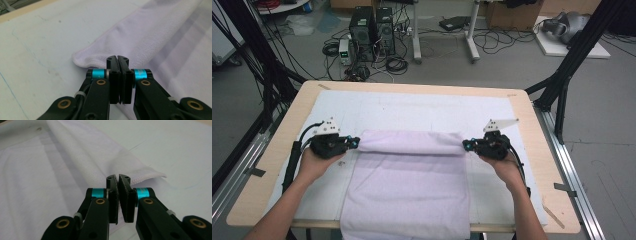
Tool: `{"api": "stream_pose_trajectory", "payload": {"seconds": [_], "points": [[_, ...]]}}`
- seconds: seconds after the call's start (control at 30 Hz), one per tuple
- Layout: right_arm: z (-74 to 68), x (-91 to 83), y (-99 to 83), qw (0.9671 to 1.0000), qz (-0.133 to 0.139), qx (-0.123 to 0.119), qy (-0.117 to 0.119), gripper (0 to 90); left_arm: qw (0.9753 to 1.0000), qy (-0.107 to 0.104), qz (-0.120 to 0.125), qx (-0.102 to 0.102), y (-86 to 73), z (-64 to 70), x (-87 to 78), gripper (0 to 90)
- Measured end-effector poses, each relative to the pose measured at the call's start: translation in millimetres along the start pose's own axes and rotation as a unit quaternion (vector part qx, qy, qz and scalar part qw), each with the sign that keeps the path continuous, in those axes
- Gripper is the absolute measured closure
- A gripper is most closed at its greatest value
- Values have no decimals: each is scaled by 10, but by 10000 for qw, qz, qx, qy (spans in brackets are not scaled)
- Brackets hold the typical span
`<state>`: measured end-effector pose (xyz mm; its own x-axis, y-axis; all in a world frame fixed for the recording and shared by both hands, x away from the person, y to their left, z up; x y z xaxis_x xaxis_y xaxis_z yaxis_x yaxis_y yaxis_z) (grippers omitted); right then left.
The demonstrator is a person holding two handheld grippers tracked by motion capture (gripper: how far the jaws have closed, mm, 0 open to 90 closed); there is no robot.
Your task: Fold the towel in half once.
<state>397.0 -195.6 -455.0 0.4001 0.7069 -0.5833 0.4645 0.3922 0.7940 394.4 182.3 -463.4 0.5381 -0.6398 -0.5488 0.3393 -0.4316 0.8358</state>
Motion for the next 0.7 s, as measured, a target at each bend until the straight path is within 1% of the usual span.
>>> {"api": "stream_pose_trajectory", "payload": {"seconds": [0.03, 0.07, 0.1, 0.13, 0.17, 0.2, 0.23, 0.27, 0.37, 0.4, 0.43, 0.47, 0.5, 0.53, 0.57, 0.6, 0.67, 0.7], "points": [[-60, 3, -81, 9999, -117, 7, 48, 857, 10000, -63, -47, -5, -56, 56, -21, 878], [-118, 11, -163, 9997, -227, -96, 64, 848, 9999, -152, -56, 34, -102, 117, -38, 876], [-164, 24, -238, 9993, -326, -152, 117, 811, 9997, -235, -87, 64, -134, 160, -48, 869], [-193, 30, -288, 9989, -410, -149, 168, 764, 9995, -285, -107, 116, -165, 204, -61, 833], [-212, 39, -341, 9984, -505, -163, 171, 719, 9995, -274, -92, 86, -167, 212, -71, 748], [-206, 36, -358, 9982, -560, -181, 116, 675, 9997, -256, -33, 43, -146, 201, -77, 678], [-194, 34, -340, 9983, -520, -219, 105, 645, 9997, -223, 23, 19, -116, 169, -85, 651], [-175, 29, -301, 9987, -453, -196, 103, 627, 9998, -180, 100, -56, -77, 128, -84, 644], [-61, 46, -137, 9996, -240, -110, -64, 588, 9994, -36, 267, -239, 30, -33, -31, 627], [-16, 69, -86, 9997, -195, -101, -114, 579, 9992, -11, 270, -299, 54, -90, 13, 628], [38, 106, -40, 9996, -183, -103, -185, 571, 9991, 26, 246, -333, 68, -144, 63, 627], [83, 151, 0, 9995, -210, -80, -216, 559, 9993, 47, 167, -334, 75, -196, 127, 627], [128, 197, 43, 9995, -170, -75, -245, 559, 9992, 38, 104, -377, 86, -241, 198, 624], [177, 244, 76, 9995, -158, -24, -282, 556, 9991, 84, 66, -400, 98, -289, 269, 607], [234, 298, 99, 9993, -171, 21, -332, 550, 9991, 139, -88, -394, 97, -327, 341, 569], [293, 353, 105, 9989, -227, 70, -398, 546, 9990, 193, -206, -348, 101, -362, 412, 536], [390, 464, 83, 9982, -323, 137, -479, 545, 9988, 289, -239, -330, 112, -405, 521, 531], [425, 512, 59, 9977, -389, 157, -525, 545, 9985, 335, -281, -337, 90, -430, 564, 530]]}}
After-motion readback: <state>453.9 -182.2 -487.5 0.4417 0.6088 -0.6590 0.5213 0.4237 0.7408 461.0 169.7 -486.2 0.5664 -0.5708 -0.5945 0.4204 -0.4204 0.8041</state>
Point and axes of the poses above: each handheld gripper's, and its own axes: x roughly forward along the jaws, y roughly out of its top, z roughly to its right, the point moved 10 cm from there along x, roughly forward along the jaws, and after that the axes turned 2 degrees about x, right-handed, at the moved point
